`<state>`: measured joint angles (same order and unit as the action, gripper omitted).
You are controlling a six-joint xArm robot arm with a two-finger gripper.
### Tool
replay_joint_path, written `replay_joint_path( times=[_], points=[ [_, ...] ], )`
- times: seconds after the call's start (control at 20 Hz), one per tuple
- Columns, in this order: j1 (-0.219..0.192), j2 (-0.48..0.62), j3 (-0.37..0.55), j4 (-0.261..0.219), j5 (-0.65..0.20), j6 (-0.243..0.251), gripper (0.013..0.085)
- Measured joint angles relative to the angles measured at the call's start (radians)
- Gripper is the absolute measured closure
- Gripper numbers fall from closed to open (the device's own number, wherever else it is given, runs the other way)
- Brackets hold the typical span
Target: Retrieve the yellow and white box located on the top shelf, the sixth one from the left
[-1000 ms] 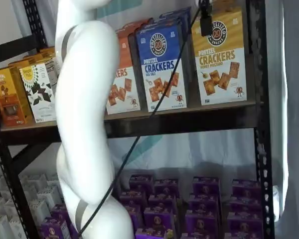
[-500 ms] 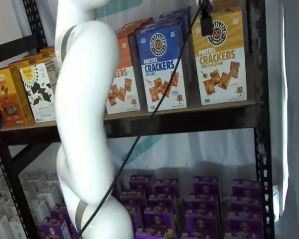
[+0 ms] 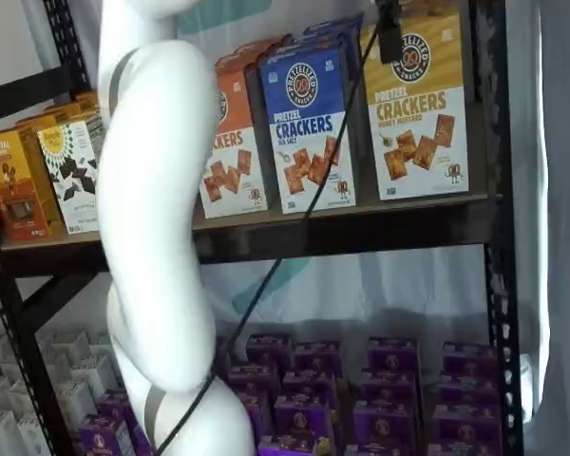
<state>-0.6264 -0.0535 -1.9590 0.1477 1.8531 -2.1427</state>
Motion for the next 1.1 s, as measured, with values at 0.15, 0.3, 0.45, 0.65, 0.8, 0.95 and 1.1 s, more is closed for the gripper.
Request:
replay_joint_path(
  times=[0.15, 0.3, 0.45, 0.65, 0.8, 0.95, 1.1],
  points=[
    [-0.012, -0.035, 0.03, 0.004, 0.001, -0.01, 0.037],
    [-0.029, -0.093, 0.083, 0.0, 0.0, -0.029, 0.037],
    [-0.046, -0.142, 0.124, -0.009, 0.024, -0.047, 0.037],
    [-0.064, -0.218, 0.195, -0.022, 0.055, -0.068, 0.037],
    [-0.067, -0.289, 0.268, -0.034, 0.068, -0.074, 0.037],
    [-0.05, -0.34, 0.322, -0.049, 0.081, -0.064, 0.037],
    [-0.02, -0.39, 0.375, -0.06, 0.098, -0.038, 0.037]
  ],
)
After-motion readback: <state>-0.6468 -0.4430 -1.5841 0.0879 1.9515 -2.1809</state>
